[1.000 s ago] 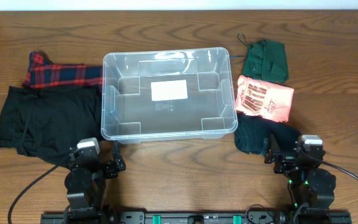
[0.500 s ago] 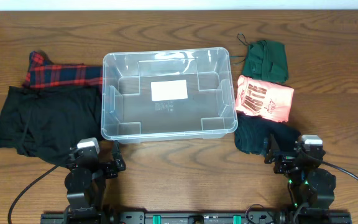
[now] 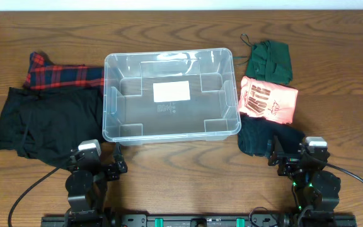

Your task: Pack container

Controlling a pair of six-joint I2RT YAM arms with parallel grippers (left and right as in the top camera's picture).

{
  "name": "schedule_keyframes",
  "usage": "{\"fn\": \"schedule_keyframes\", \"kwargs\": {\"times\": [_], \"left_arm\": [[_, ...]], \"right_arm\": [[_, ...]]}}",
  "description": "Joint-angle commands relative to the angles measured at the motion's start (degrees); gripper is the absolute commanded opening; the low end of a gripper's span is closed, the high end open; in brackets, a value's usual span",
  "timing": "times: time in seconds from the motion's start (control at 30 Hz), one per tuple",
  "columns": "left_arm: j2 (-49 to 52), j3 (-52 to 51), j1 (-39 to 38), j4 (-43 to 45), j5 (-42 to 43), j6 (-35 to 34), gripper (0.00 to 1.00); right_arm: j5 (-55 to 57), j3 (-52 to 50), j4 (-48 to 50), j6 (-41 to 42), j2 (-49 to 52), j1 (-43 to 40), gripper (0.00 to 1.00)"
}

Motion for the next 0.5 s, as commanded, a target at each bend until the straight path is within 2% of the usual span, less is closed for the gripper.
{"fn": "schedule_keyframes", "kwargs": {"times": [0.0,0.13,0.23,0.37,0.47], "left_arm": [[-0.2,-0.9,-0.2,3.0,1.7,-0.9,0.98],[0.0,0.6,-0.2,6.3,1.5,-4.4,0.98],[1.9,5.4,-0.2,6.4,-3.8,-11.2,0.98],[8.8,15.3,-0.2,6.4,-7.0,-16.0,0.98],[16.9,24.5,-0.2,5.1,-8.8,-16.3,0.98]], "right_arm": [[-0.4,-0.3,-0.1,0.5,-0.3,-0.1,0.99],[-0.4,-0.3,-0.1,0.5,-0.3,-0.1,0.99],[-0.4,-0.3,-0.1,0.5,-0.3,-0.1,0.99],[-0.4,-0.3,-0.1,0.5,-0.3,-0.1,0.99],[-0.4,-0.3,-0.1,0.5,-0.3,-0.1,0.99]]}}
